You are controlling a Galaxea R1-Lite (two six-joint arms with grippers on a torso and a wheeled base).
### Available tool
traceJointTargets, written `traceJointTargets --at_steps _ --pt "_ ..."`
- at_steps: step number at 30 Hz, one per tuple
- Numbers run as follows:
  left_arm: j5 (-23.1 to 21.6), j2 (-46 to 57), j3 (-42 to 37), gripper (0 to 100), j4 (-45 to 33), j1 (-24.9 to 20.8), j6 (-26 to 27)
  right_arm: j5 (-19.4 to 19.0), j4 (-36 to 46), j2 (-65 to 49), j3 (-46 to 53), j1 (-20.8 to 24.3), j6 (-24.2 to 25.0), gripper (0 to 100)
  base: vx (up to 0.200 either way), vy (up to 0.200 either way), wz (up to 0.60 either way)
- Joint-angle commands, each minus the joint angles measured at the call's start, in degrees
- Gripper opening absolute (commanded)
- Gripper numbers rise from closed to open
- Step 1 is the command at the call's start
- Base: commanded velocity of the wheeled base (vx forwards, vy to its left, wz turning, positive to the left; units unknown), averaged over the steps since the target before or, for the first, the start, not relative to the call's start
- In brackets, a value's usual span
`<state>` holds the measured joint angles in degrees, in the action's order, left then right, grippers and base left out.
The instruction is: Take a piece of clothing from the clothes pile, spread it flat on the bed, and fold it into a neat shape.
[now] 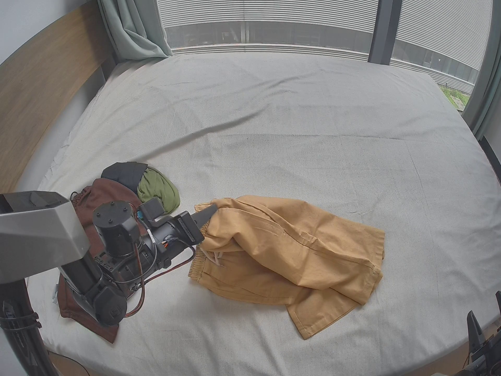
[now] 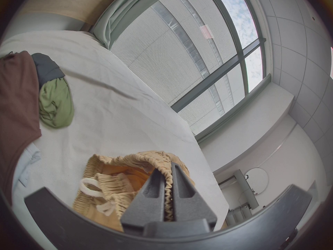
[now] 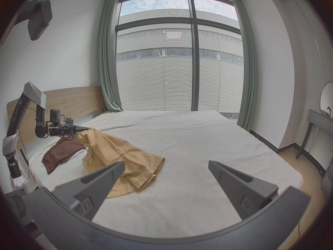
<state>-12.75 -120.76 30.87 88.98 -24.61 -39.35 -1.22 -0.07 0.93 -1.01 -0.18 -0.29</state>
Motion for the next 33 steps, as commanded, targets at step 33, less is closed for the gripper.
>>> traceJointTargets --at_steps 33 --pt "-0.78 -0.09 -6.35 0 0.23 12.40 8.41 -0.01 -0.01 -0.75 1.01 0.01 -0.23 100 0.000 0.000 0.00"
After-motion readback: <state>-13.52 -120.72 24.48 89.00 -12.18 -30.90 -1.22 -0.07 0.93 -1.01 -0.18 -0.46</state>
